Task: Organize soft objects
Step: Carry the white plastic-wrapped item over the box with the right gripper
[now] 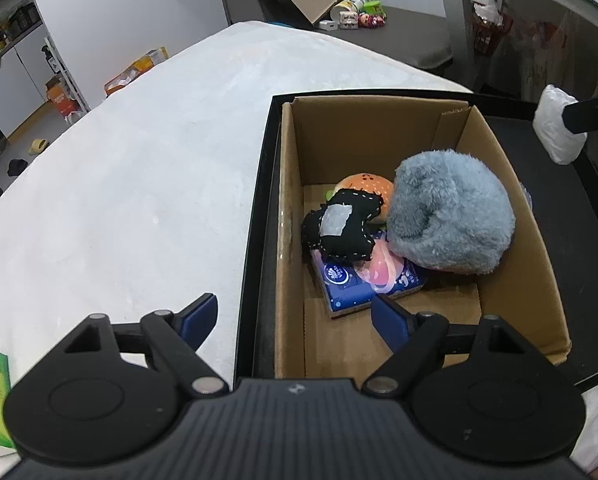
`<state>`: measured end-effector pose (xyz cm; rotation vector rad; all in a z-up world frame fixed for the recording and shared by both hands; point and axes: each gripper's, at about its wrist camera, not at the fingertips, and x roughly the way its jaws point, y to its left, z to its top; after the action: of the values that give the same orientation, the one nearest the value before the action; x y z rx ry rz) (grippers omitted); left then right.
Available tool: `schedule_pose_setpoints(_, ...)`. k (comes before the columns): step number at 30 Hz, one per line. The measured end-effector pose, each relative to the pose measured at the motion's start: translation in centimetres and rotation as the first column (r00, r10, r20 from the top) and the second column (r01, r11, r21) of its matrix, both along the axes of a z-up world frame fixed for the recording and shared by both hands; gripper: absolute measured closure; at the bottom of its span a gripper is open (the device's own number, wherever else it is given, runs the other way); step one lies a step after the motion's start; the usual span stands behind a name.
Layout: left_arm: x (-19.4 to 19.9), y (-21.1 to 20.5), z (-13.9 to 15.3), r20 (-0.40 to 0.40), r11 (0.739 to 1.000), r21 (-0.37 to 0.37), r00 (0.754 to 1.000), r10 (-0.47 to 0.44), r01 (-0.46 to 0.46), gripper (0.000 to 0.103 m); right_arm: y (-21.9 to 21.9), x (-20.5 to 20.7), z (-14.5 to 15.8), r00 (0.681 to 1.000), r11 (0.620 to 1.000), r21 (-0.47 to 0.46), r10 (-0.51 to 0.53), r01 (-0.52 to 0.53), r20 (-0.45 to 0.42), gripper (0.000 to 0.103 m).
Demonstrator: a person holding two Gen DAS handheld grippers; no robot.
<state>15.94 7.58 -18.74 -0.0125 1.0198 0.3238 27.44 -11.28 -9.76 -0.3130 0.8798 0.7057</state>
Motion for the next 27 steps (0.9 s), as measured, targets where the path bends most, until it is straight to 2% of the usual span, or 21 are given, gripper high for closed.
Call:
schedule_pose_setpoints(5,-0.5,0.2,0.2,0.026,1.0,-0.016,1.0,-0.007,0.007,0.024,1.9,-1.3,1.1,0.999,0.999,-0.021,0.047,-0.047,0.002,0.075)
schedule_pose_setpoints(8,-0.8,0.3,0.4,0.046,1.0,-0.023,0.999,-0.008,0.009,0.031,3.1,-2.0,1.5,0.998,0.997,-0.039,0.069,-0.069,-0.002,0.075)
schedule_pose_setpoints(16,-0.9,1.2,0.2,0.04,0.996,-0.084,0.999,0.011,-0.008,0.062,6.1,-3.7,1.4,0.994,0.991,-0.088,0.099,-0.102,-0.047,0.075)
schedule_pose_setpoints(22,-0.9,1.8,-0.1,0.028,0.994,-0.113,0.999,0.015,-0.012,0.074,7.8,-4.5,0.7,0.992,0.991,-0.1,0.078,-0.088,-0.1,0.075)
schedule_pose_setpoints(27,-1.0,2.2,-0.4,0.018,0.991,-0.134,1.0,0.013,-0.01,0.078,8.9,-4.8,-0.1,0.988,0.993,-0.106,0.044,-0.06,-0.145,0.075)
